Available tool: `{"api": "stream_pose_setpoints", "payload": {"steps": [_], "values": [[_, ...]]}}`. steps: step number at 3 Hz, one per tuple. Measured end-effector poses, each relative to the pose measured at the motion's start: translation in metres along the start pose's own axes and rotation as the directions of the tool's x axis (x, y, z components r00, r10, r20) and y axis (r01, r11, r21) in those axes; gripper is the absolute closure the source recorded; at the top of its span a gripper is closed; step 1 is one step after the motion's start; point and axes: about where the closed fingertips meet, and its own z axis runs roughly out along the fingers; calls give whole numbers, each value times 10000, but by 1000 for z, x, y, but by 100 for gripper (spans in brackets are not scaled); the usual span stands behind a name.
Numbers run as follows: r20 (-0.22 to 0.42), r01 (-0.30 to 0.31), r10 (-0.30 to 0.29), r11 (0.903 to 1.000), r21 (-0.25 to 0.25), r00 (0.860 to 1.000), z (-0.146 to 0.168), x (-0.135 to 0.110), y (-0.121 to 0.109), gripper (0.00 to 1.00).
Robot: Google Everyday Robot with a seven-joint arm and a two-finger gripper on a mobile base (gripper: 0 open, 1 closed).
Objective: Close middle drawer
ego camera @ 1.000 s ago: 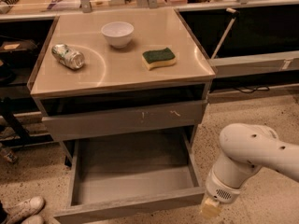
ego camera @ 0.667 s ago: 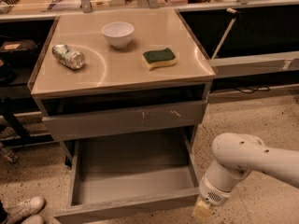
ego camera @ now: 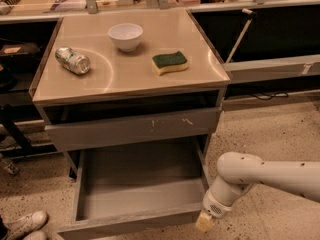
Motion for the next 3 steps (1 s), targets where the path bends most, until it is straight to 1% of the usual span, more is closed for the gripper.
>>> {"api": "stream_pose_setpoints", "payload": {"steps": [1,2,3], "values": [[2,-3,3,10000,-8,10000,0,0,0,100],[408,-283,286,9996,-82,9988,21,2,-9,100],[934,-558,542,9983,145,9942,41,-9,-30,100]]}}
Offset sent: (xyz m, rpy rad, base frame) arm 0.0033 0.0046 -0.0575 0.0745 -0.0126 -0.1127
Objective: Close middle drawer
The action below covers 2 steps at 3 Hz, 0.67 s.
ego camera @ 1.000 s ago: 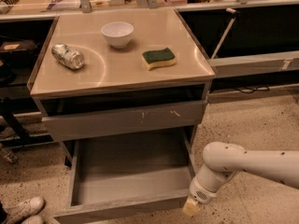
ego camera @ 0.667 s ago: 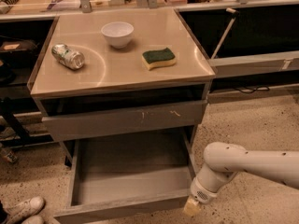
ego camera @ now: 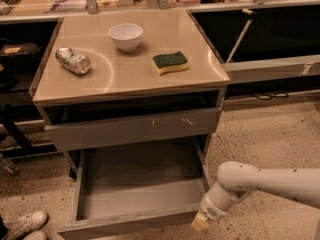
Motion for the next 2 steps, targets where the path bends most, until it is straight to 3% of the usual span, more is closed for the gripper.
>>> {"api": "stream_pose_setpoints", "payload": {"steps": [2], "values": [[197,115,-123,9992,381,9997,-2,-15,-10,100]]}}
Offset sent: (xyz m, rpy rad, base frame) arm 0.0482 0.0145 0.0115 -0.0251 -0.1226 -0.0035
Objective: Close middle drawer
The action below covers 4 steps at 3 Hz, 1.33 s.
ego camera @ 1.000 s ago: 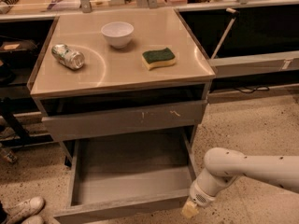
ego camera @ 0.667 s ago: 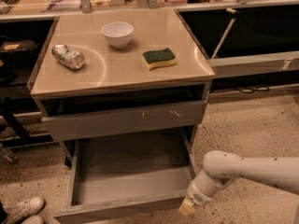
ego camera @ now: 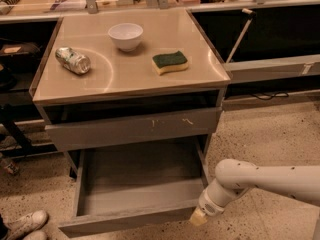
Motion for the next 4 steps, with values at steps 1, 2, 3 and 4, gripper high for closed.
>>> {"api": "stream_pose_setpoints", "payload": {"steps": [1,2,3,4], "values": [[-33,249,-248,9987,447,9997,-12,-19,-7,100],[-93,558,-552,9949,835,9984,-29,-38,-11,100],[-92,568,-562,9948,845,9984,-30,-38,-11,81],[-92,568,-562,9948,845,9984,-30,-38,-11,58]]}}
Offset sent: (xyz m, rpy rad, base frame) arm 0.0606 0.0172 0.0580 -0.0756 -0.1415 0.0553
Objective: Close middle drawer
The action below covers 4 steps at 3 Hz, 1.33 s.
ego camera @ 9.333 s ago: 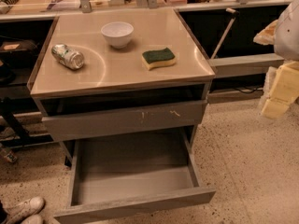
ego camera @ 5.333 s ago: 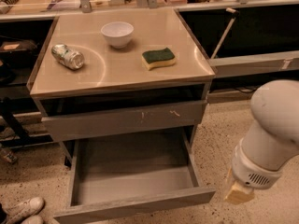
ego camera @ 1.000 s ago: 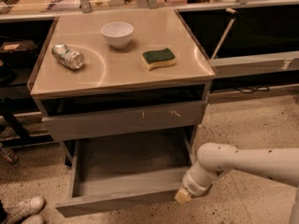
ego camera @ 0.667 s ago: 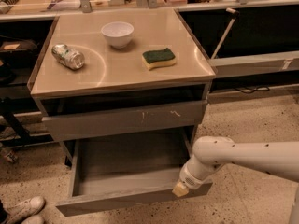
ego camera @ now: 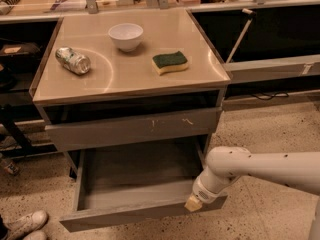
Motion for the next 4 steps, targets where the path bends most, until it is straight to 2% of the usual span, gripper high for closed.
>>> {"api": "stream_pose_setpoints", "payload": {"steps": [2,3,4], "values": [[-1,0,0,10000,-1,10000,0,0,0,12],[-2,0,0,10000,-3,10000,0,0,0,0],[-2,1,-1,10000,-3,10000,0,0,0,0]]}}
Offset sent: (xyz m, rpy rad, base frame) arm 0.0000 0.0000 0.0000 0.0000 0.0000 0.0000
